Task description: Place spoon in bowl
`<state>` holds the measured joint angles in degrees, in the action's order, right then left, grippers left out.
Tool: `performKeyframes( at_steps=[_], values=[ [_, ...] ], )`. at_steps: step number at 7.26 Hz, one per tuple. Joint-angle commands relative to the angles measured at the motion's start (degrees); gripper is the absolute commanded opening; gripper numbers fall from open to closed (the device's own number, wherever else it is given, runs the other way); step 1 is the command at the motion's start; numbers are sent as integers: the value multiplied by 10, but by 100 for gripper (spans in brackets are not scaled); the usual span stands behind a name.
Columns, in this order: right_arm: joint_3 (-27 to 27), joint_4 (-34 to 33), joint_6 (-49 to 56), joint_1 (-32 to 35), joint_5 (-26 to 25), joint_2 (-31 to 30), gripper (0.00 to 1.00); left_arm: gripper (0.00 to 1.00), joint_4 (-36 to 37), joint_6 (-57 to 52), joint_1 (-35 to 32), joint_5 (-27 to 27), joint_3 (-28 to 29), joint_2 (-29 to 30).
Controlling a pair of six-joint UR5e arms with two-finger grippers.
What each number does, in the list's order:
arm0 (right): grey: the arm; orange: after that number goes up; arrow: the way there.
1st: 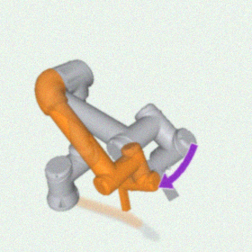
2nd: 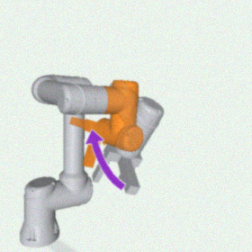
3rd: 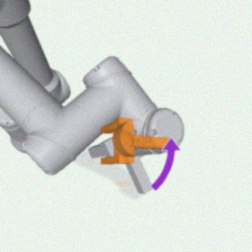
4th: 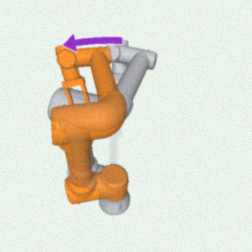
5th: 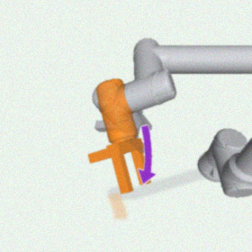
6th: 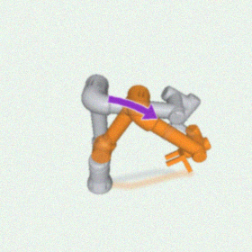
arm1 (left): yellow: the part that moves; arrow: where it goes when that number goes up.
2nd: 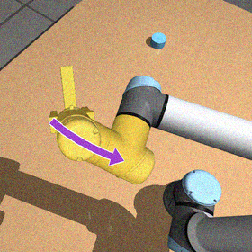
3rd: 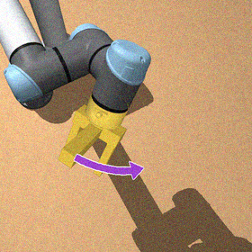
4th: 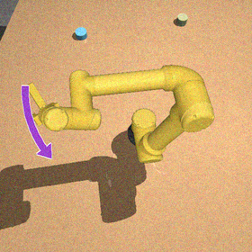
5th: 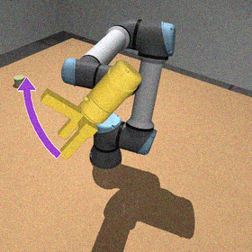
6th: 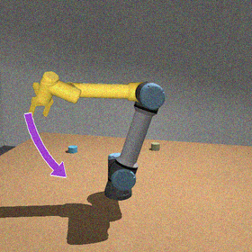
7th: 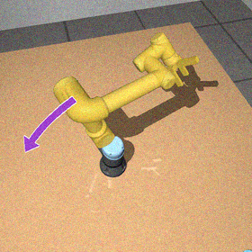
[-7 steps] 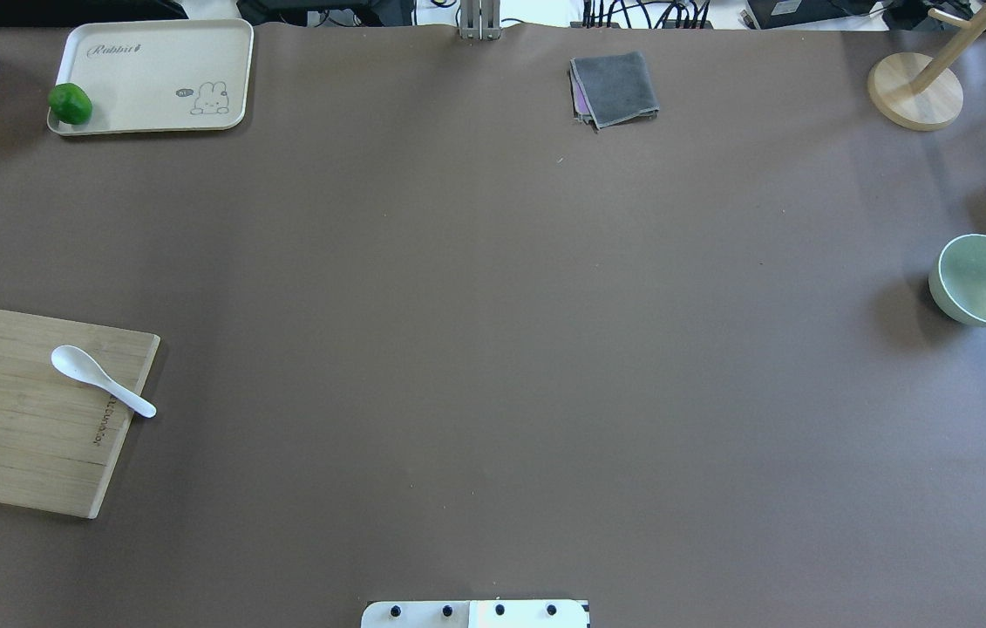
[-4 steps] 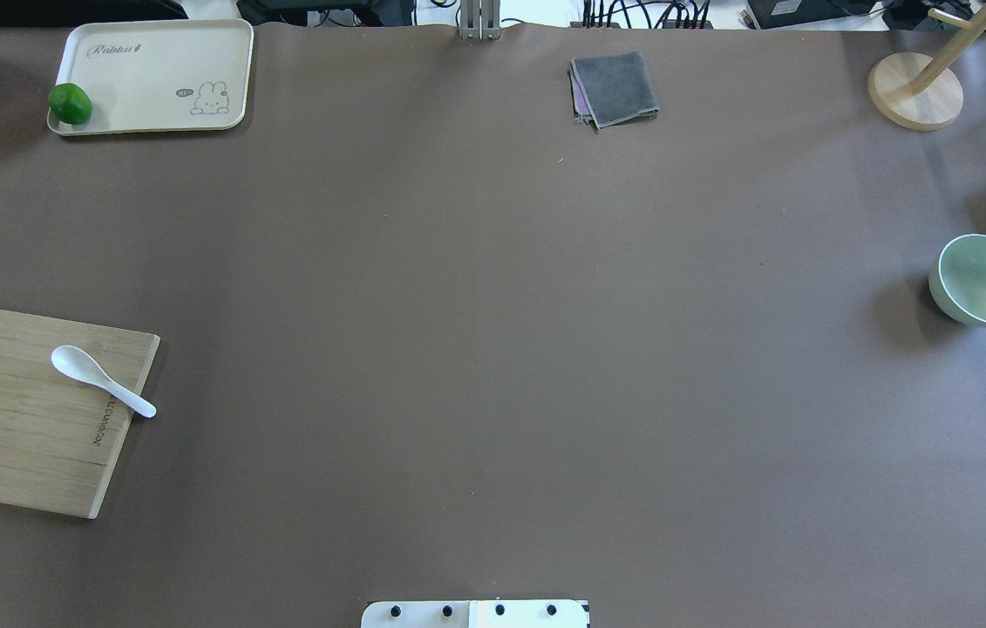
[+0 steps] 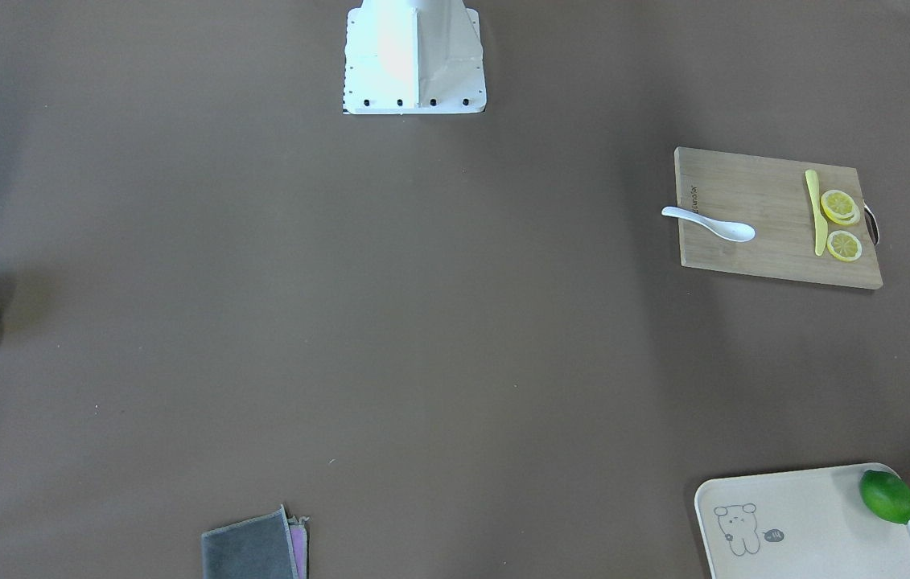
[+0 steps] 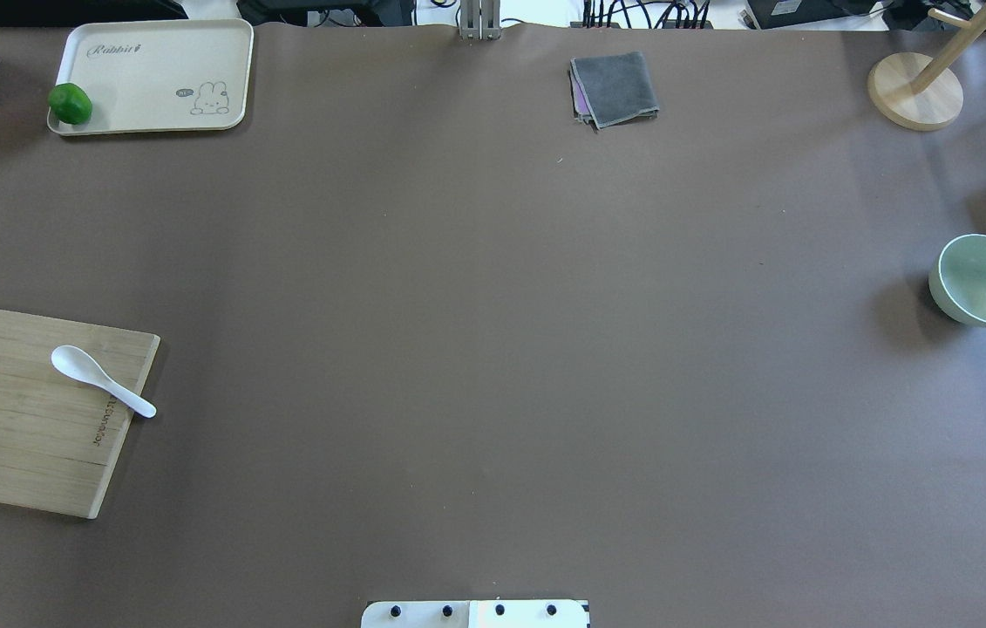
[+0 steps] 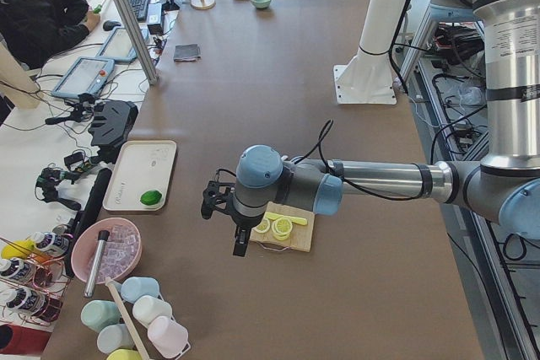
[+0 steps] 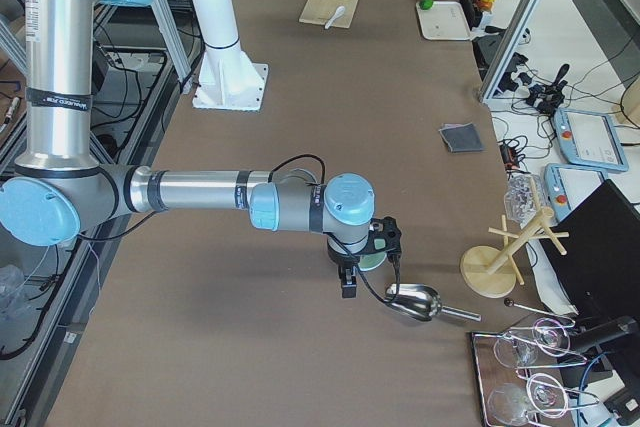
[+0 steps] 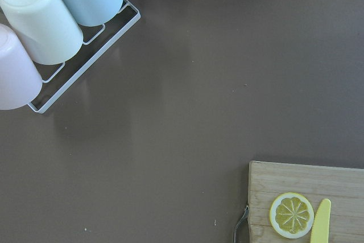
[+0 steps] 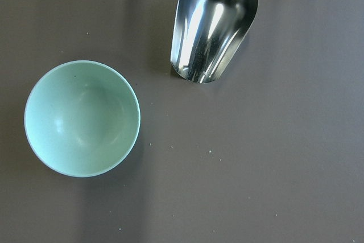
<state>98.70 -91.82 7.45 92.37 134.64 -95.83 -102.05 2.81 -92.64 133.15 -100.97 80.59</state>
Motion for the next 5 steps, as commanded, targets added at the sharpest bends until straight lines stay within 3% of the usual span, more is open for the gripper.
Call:
performKeyframes(
  at_steps=[1, 3, 5],
  values=[
    [0, 1, -2, -4, 0, 1, 100, 98, -1, 0, 0, 1, -4, 0],
    [0, 1, -6, -5, 1, 1, 100, 98, 3, 2, 1, 0, -6, 6],
    [0, 2, -5, -6, 1, 1, 100, 98, 1, 2, 3, 36, 0, 14]
  ],
)
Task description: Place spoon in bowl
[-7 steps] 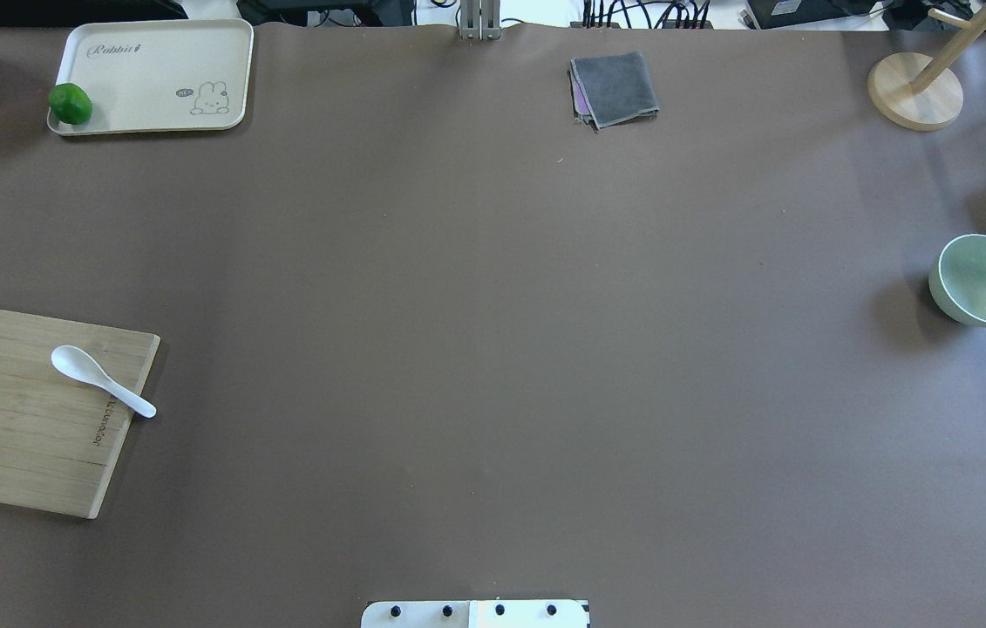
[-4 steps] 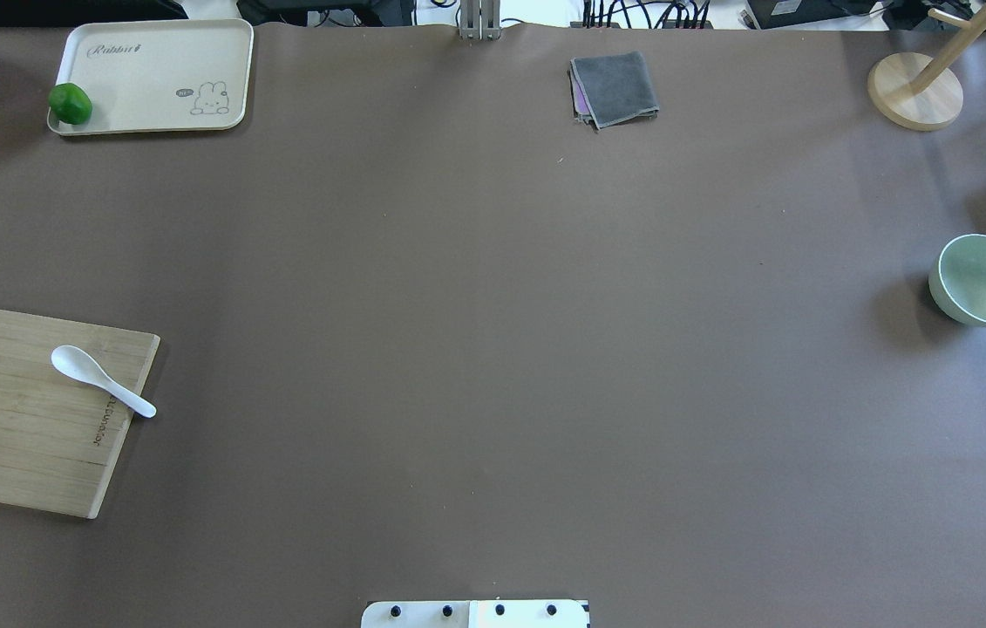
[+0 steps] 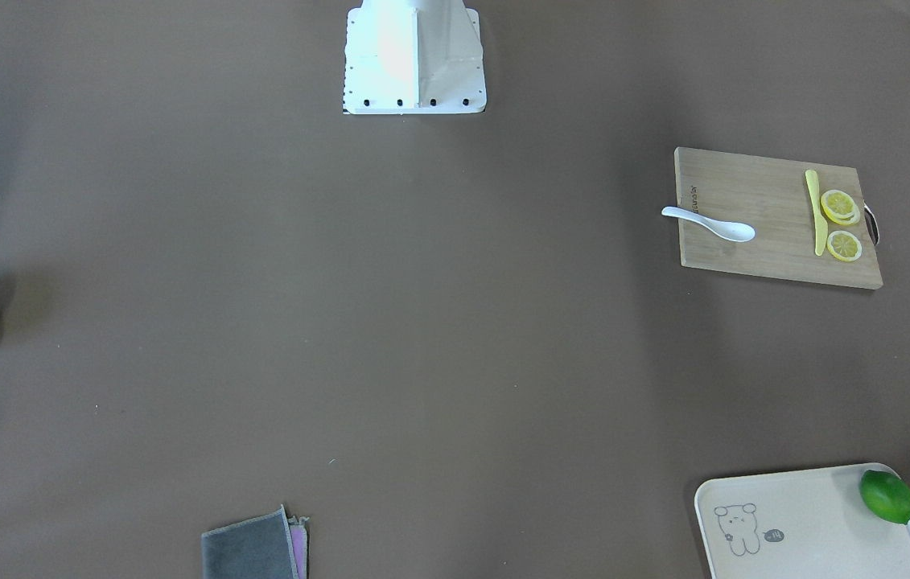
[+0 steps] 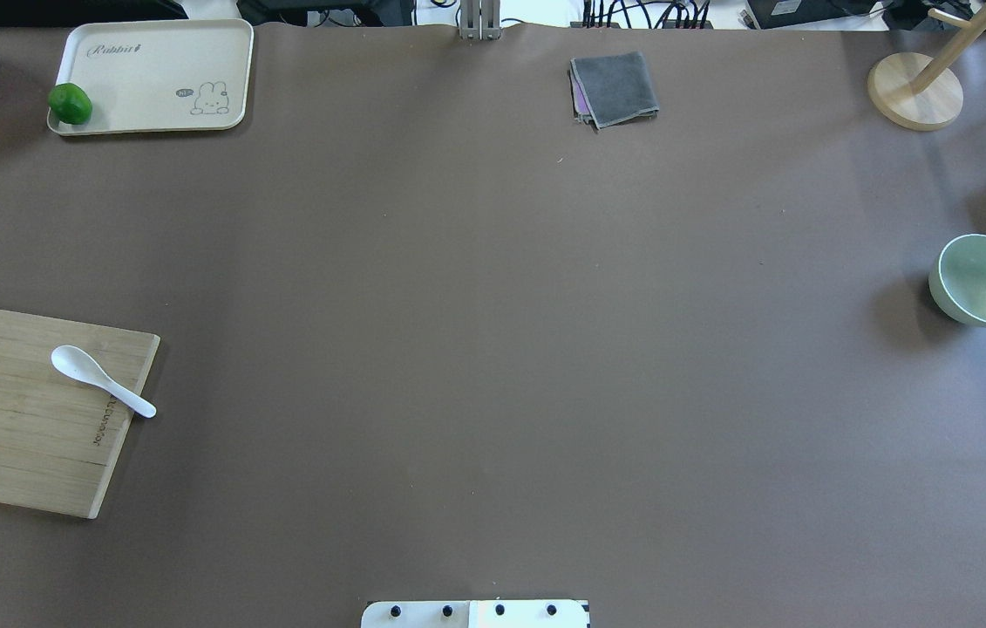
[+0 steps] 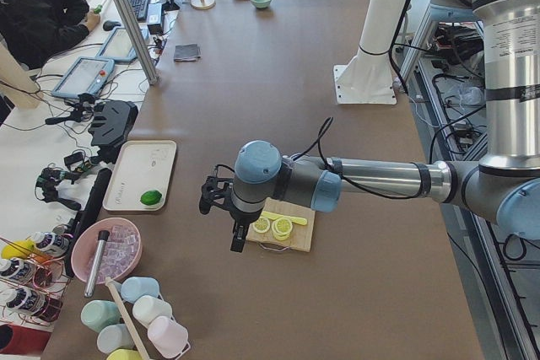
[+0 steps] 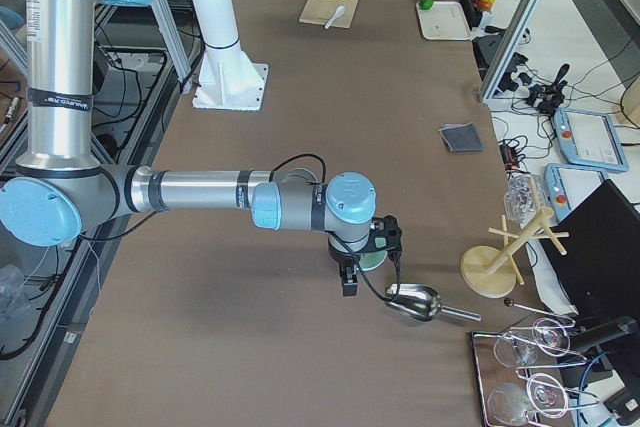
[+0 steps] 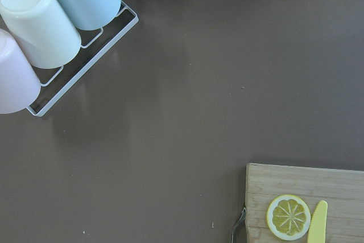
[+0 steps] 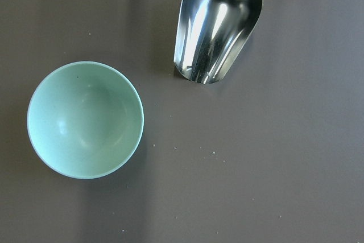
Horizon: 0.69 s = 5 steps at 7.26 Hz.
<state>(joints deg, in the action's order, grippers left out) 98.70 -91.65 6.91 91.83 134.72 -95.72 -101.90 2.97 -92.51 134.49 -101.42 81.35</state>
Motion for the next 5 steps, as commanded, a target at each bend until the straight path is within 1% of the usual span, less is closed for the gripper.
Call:
performKeyframes(
  at_steps=[1, 3, 4, 5],
  values=[
    [0, 2, 0, -2, 1, 4, 100, 98, -7, 0, 3, 25, 1, 25],
    [-1, 10, 1, -15, 1, 35, 100, 98, -14, -2, 4, 37, 4, 42],
    [-14, 28, 4, -19, -1, 60, 100, 98, -19, -2, 4, 38, 0, 44],
    [-45, 42, 0, -37, 20, 71, 100, 98, -44, -2, 5, 35, 5, 44]
  ],
)
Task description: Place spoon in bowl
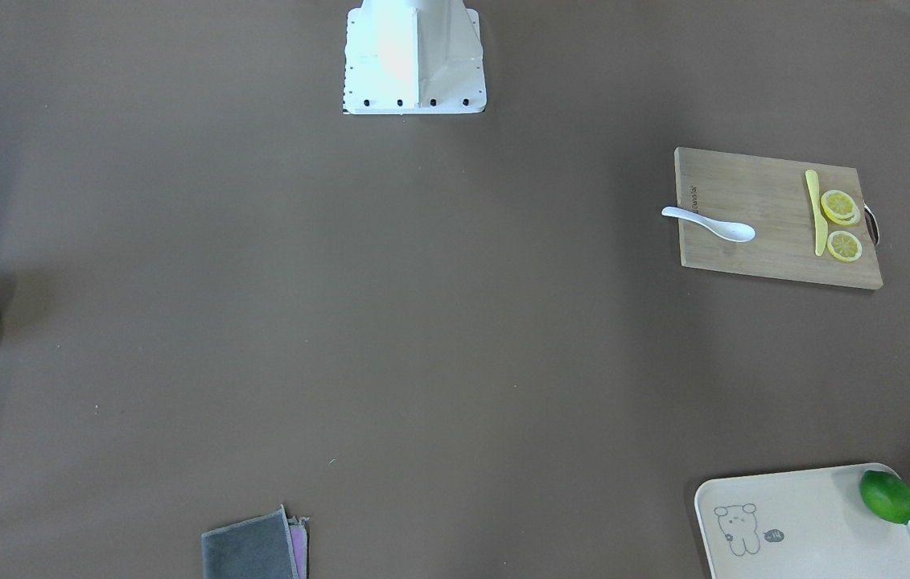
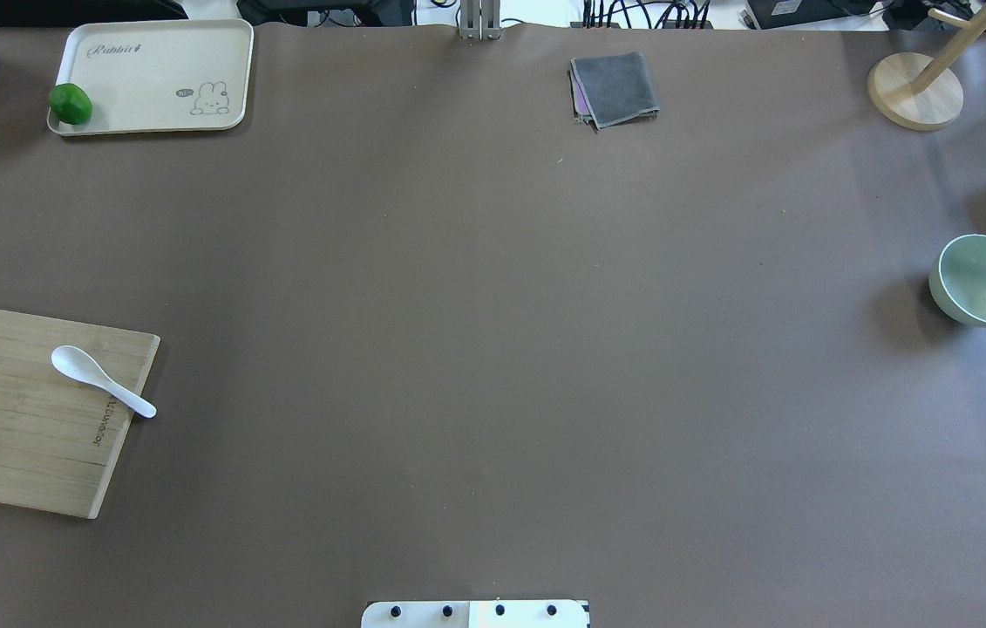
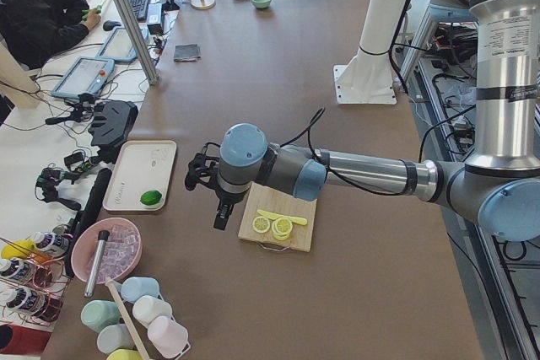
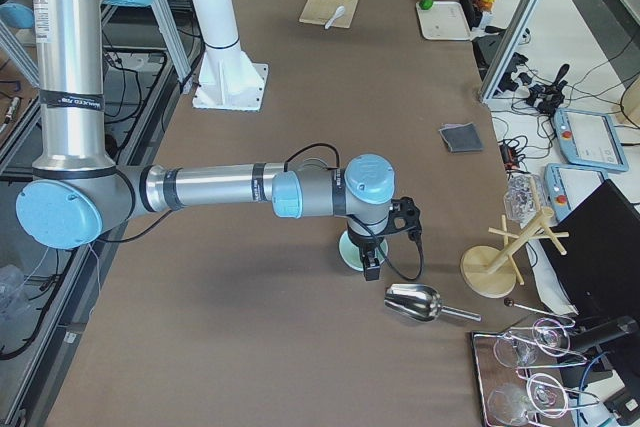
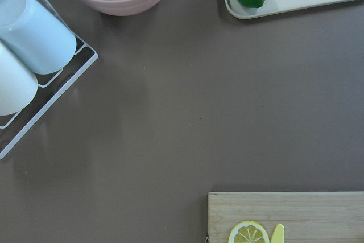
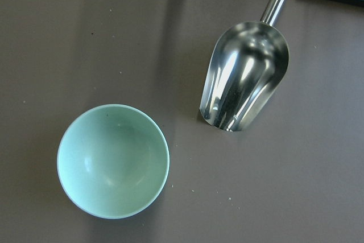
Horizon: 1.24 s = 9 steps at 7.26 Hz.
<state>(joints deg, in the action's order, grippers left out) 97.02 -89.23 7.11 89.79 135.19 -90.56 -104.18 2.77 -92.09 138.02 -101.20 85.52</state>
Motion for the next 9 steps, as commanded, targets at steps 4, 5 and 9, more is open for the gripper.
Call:
performKeyframes(
  at_steps=[4, 5, 9],
  values=[
    [-227, 306, -101, -91, 25, 38, 100, 98, -30, 22, 4, 1, 24, 2],
    [-227, 311, -111, -104, 26, 37, 100, 98, -36, 21, 4, 2, 24, 0],
    [-238, 312, -137, -140, 22, 35, 100, 98, -54, 22, 4, 2, 23, -5]
  ],
)
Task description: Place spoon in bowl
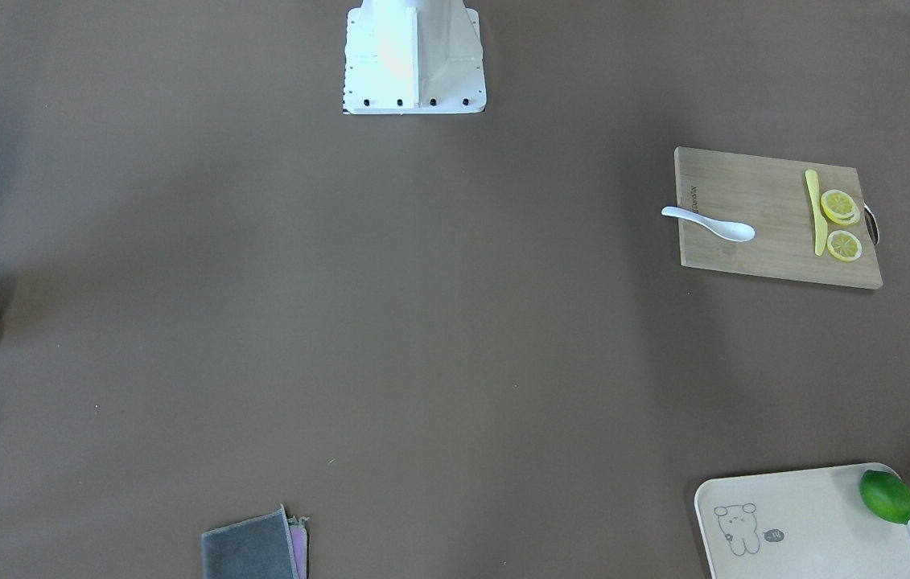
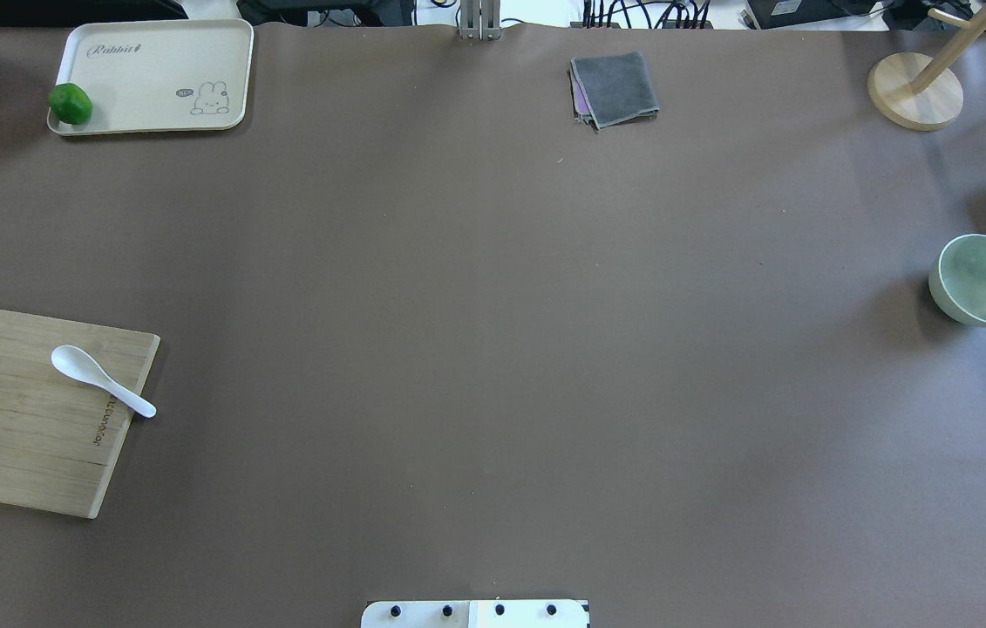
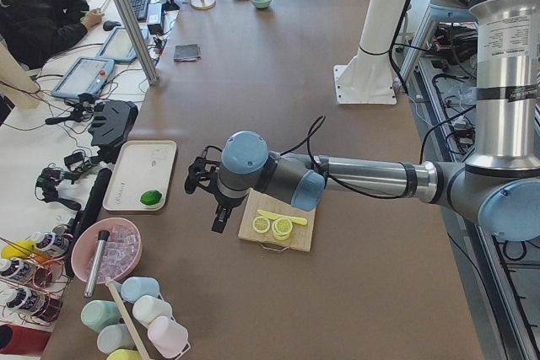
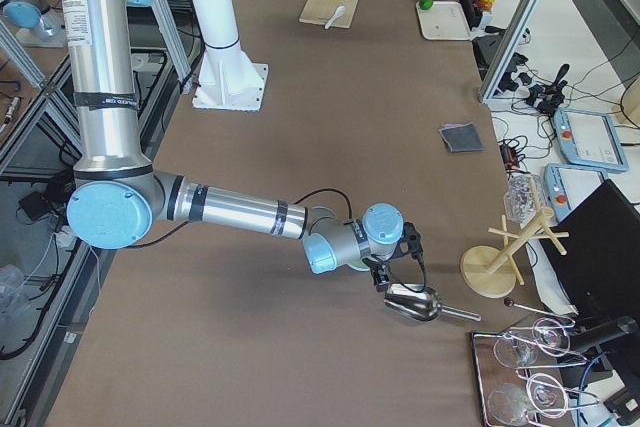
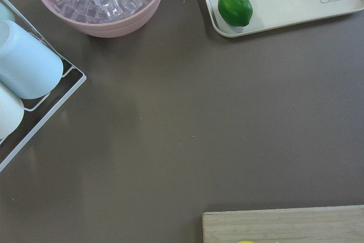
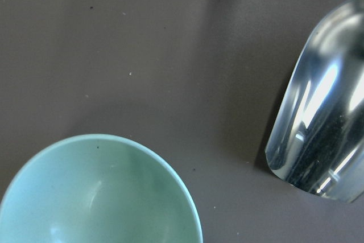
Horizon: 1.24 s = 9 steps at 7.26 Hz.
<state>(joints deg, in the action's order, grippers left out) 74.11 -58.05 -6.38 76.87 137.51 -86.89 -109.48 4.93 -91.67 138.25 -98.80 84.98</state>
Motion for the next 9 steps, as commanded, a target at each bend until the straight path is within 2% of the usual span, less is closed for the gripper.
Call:
performKeyframes(
  at_steps=[1, 2, 3, 4, 7, 9],
  values=[
    [-18, 0, -2, -20, -3, 1, 100, 98, -1, 2, 0, 1, -1, 0],
    [-22, 0, -2, -25, -3, 1, 91, 98, 0, 2, 0, 1, -1, 0],
    [-23, 0, -2, -26, -3, 0, 35, 98, 0, 3, 0, 1, -1, 1],
    [-22, 0, -1, -30, -3, 0, 0, 98, 2, 4, 0, 1, 0, 5],
    [-16, 0, -9, -29, -12, 2, 0, 97, -1, 33, 0, 1, -5, 6],
    [22, 0, -88, -23, 51, 7, 0, 97, -2, 32, 0, 1, -5, 5]
  ],
)
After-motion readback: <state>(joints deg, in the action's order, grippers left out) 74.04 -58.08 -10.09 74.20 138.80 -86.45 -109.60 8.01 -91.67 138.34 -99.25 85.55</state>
